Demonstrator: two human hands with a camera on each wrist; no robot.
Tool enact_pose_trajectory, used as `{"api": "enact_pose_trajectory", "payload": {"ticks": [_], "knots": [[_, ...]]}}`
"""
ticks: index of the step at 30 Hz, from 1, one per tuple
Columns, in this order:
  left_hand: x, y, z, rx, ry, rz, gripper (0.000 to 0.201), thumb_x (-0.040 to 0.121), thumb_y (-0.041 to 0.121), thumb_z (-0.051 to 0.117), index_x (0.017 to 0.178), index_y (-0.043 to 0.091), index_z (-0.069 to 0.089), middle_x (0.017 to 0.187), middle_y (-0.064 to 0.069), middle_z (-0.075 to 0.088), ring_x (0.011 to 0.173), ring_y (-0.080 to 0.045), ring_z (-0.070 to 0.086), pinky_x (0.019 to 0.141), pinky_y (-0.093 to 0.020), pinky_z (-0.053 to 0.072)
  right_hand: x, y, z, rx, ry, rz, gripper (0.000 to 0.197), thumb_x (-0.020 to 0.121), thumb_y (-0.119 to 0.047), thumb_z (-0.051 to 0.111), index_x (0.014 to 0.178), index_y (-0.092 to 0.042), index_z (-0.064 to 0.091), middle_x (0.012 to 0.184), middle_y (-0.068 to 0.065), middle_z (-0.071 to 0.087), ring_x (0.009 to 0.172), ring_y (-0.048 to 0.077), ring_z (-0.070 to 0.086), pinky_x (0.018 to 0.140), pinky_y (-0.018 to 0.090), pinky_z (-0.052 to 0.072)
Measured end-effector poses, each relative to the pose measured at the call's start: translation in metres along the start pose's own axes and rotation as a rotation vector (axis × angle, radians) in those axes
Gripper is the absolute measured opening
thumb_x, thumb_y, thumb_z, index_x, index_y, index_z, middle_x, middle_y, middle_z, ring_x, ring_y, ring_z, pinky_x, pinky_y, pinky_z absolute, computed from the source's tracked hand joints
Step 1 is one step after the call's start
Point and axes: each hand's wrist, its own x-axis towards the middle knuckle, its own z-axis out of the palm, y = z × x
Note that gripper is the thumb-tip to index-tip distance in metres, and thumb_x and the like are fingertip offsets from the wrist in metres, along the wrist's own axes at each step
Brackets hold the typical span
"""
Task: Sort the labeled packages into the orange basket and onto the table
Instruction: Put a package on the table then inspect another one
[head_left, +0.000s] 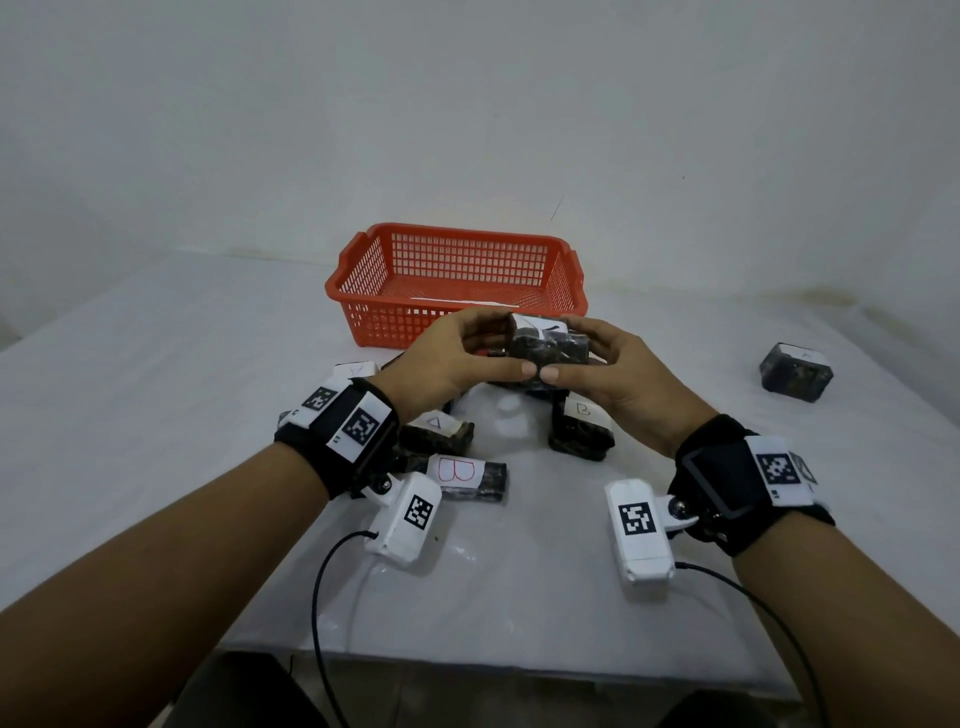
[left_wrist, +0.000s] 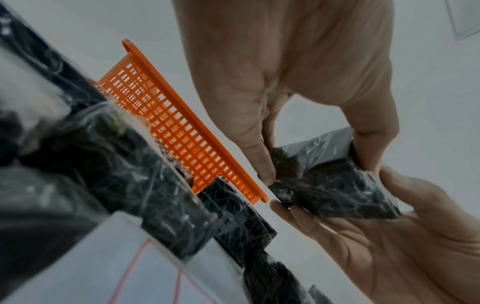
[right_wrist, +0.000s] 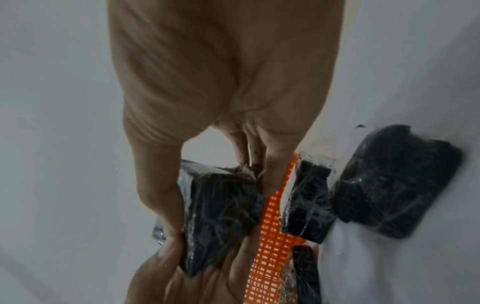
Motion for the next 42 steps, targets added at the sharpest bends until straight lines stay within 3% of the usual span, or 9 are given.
{"api": "enact_pose_trajectory", "payload": {"ticks": [3, 6, 13, 18, 23, 26, 29, 37, 42], "knots": [[0.000, 0.001, -0.003, 0.003, -0.044, -0.021, 0.090, 0.074, 0.015, 0.089, 0.152, 0.009, 0.044, 0.142, -0.001, 0.063, 0.131, -0.011, 0.061, 0.111, -0.032, 0.050, -0.001, -0.002, -0.001, -0.047, 0.008, -0.013, 0.069, 0.067, -0.013, 0.096, 0.127, -0.023, 0.063, 0.133, 0.006, 0.070, 0.117, 0.020, 0.073, 0.100, 0.031, 0.058], [0.001, 0.000, -0.003, 0.025, -0.033, -0.009, 0.083, 0.077, 0.007, 0.088, 0.150, 0.009, 0.047, 0.141, -0.002, 0.064, 0.130, -0.013, 0.062, 0.113, -0.037, 0.049, -0.001, -0.002, 0.000, -0.042, 0.002, -0.017, 0.065, 0.076, -0.004, 0.089, 0.132, -0.020, 0.061, 0.136, 0.006, 0.068, 0.118, 0.020, 0.072, 0.100, 0.033, 0.058], [-0.002, 0.001, -0.001, 0.052, -0.110, 0.016, 0.091, 0.069, 0.010, 0.092, 0.149, 0.014, 0.048, 0.142, 0.002, 0.064, 0.135, -0.012, 0.058, 0.115, -0.047, 0.046, -0.003, -0.001, -0.001, -0.055, 0.011, -0.027, 0.075, 0.074, -0.014, 0.091, 0.141, -0.016, 0.057, 0.137, 0.002, 0.068, 0.122, 0.021, 0.070, 0.105, 0.041, 0.057], [-0.002, 0.001, 0.000, 0.078, -0.040, 0.061, 0.094, 0.066, -0.003, 0.092, 0.145, 0.017, 0.046, 0.144, 0.002, 0.059, 0.137, -0.011, 0.055, 0.111, -0.047, 0.051, -0.003, -0.009, 0.002, 0.039, -0.009, 0.074, 0.054, 0.092, -0.026, 0.078, 0.142, -0.022, 0.058, 0.130, 0.003, 0.073, 0.111, 0.024, 0.075, 0.089, 0.038, 0.063], [-0.004, 0.008, 0.005, 0.057, -0.143, 0.053, 0.109, 0.066, -0.006, 0.090, 0.155, 0.024, 0.035, 0.151, 0.003, 0.050, 0.136, -0.014, 0.056, 0.103, -0.042, 0.057, 0.002, -0.008, 0.002, 0.027, 0.074, 0.105, 0.045, 0.095, -0.008, 0.073, 0.138, -0.013, 0.058, 0.118, 0.008, 0.079, 0.101, 0.030, 0.079, 0.077, 0.040, 0.064], [-0.005, 0.013, 0.010, 0.088, -0.056, 0.075, 0.082, 0.084, 0.013, 0.081, 0.155, 0.019, 0.040, 0.143, 0.003, 0.060, 0.126, -0.009, 0.063, 0.095, -0.023, 0.057, 0.000, -0.008, 0.002, -0.009, 0.088, 0.048, 0.051, 0.090, -0.002, 0.077, 0.137, -0.012, 0.059, 0.123, 0.007, 0.076, 0.102, 0.027, 0.078, 0.074, 0.036, 0.065], [0.000, 0.009, 0.012, 0.168, 0.065, 0.146, 0.044, 0.094, 0.009, 0.073, 0.137, 0.012, 0.061, 0.123, 0.000, 0.074, 0.109, -0.009, 0.072, 0.086, -0.018, 0.057, -0.002, -0.008, 0.003, -0.103, 0.107, 0.000, 0.050, 0.087, 0.001, 0.079, 0.133, -0.012, 0.063, 0.123, 0.006, 0.075, 0.105, 0.025, 0.077, 0.080, 0.036, 0.066], [0.002, 0.001, 0.011, 0.178, 0.078, 0.220, 0.052, 0.082, -0.004, 0.081, 0.127, 0.011, 0.061, 0.125, -0.001, 0.072, 0.118, -0.016, 0.069, 0.106, -0.043, 0.055, -0.003, -0.011, 0.002, -0.013, 0.088, 0.144, 0.053, 0.094, -0.048, 0.070, 0.134, -0.014, 0.061, 0.128, 0.012, 0.071, 0.116, 0.036, 0.070, 0.101, 0.046, 0.056], [-0.001, 0.003, 0.008, 0.137, 0.025, 0.233, 0.054, 0.080, -0.007, 0.082, 0.126, 0.013, 0.061, 0.126, -0.004, 0.070, 0.120, -0.019, 0.068, 0.107, -0.046, 0.053, -0.002, -0.008, 0.003, 0.055, 0.031, 0.143, 0.061, 0.088, -0.043, 0.067, 0.132, -0.002, 0.066, 0.117, 0.015, 0.074, 0.104, 0.027, 0.071, 0.100, 0.042, 0.056]]}}
